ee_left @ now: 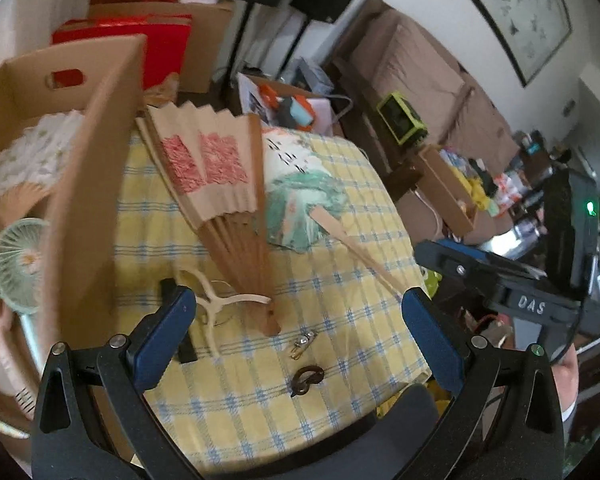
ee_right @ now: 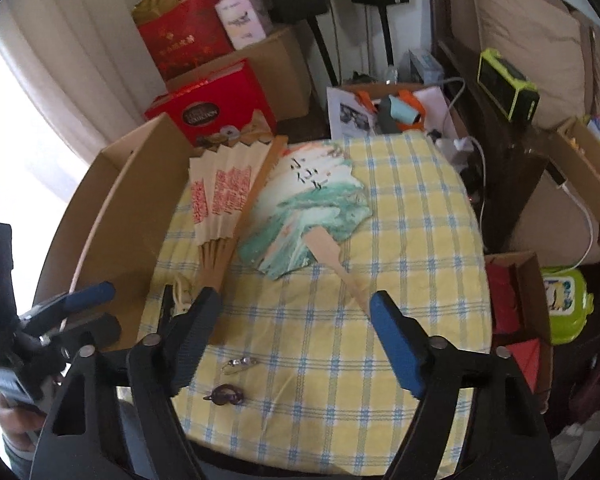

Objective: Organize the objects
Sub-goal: 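Withdraw the right tool from the box back over the table, then move the left tool toward the white plastic clip on the table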

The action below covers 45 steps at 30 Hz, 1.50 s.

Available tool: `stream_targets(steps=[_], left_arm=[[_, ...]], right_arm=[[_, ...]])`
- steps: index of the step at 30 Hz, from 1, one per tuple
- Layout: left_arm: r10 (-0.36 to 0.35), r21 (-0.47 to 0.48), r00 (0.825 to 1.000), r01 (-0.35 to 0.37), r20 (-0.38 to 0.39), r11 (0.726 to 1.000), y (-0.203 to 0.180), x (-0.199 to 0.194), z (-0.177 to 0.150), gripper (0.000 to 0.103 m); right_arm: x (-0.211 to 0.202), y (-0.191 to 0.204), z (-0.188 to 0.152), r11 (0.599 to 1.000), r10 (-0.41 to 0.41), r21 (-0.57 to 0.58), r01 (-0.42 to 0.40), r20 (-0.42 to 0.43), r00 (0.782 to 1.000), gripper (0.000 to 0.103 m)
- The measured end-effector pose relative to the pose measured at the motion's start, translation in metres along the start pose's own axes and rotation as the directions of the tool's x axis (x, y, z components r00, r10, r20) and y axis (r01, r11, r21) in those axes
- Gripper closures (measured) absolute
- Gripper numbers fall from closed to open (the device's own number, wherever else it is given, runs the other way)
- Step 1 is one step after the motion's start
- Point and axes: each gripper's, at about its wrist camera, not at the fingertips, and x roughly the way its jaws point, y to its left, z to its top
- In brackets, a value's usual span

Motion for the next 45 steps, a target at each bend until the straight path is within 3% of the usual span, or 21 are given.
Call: stream_targets(steps=[8,15,22,36,45], left_arm=[[0.017,-0.014,0.998,-0.018,-0.063,1.000,0.000,0.036,-0.002,0.000],[0.020,-0.008,0.995,-0.021,-0.100,1.000,-0.002,0.055,0.003,0.000],[0.049,-0.046,0.992,-0.055,-0.118,0.997,0.013,0.069,0.008,0.000],[0.078,0.006,0.987,-0.078,-0.139,0.997,0.014,0.076,-0.008,0.000],[0.043,-0.031,0.990,-0.048,-0.131,0.998,0.024,0.057,-0.017,0.000]], right_arm=[[0.024,-0.013,-0.001,0.998,0.047,0.043,-0.045,-0.035,0.998,0.046],[0.037,-0.032,0.003,0.999,-0.006,0.034,0.007,-0.036,0.999,0.058],[0.044,-0.045,0.002,0.996,0.040,0.083,-0.036,-0.050,0.998,0.059],[0.108,0.027,0.022,0.980,0.197,0.041,-0.193,-0.158,0.968,0.059],[0.127,0.045,0.020,0.974,0.226,0.015,-0.227,-0.196,0.954,0.060]])
